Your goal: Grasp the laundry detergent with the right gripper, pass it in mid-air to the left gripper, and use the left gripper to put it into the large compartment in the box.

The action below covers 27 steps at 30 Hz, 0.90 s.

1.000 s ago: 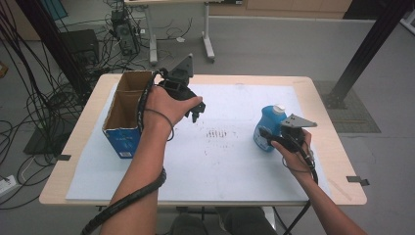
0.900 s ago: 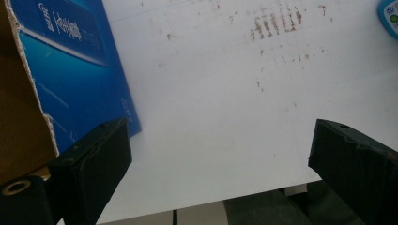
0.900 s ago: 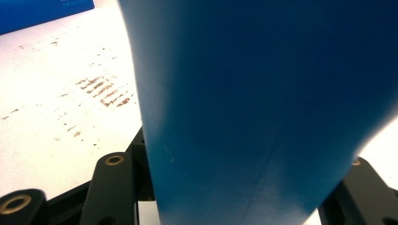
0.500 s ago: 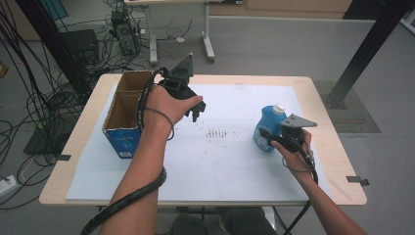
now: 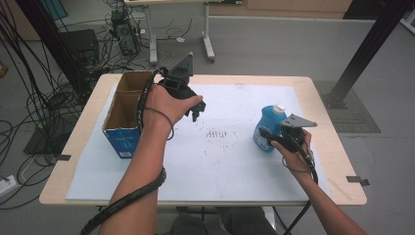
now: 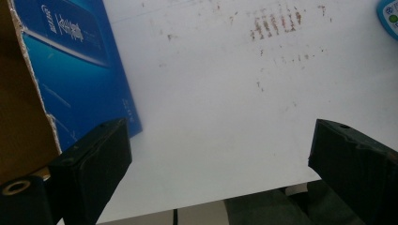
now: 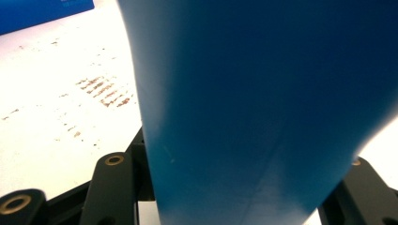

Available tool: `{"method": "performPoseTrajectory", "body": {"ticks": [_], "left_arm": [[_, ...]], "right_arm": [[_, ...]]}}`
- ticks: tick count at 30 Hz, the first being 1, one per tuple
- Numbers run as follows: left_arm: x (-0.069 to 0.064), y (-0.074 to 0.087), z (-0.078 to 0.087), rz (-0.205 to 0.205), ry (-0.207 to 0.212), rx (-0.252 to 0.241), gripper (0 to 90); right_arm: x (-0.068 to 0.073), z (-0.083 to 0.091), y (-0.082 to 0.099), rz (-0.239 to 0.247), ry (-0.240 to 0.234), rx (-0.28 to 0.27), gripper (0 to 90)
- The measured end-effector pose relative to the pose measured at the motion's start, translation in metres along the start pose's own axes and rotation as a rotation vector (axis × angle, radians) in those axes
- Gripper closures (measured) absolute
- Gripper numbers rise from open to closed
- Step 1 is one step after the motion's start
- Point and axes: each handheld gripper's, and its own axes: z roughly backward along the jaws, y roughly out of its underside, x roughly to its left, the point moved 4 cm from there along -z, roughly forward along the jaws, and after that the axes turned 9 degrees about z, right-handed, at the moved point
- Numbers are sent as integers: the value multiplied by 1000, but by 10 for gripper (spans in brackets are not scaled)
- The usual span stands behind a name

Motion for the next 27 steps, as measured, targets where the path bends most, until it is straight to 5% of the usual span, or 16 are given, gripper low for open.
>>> {"method": "performPoseTrajectory", "body": {"ticks": [27], "left_arm": [[3,0,5,-10,2,-10,65]], "right_arm": [[-1,0,0,3,-6,-3,438]]}}
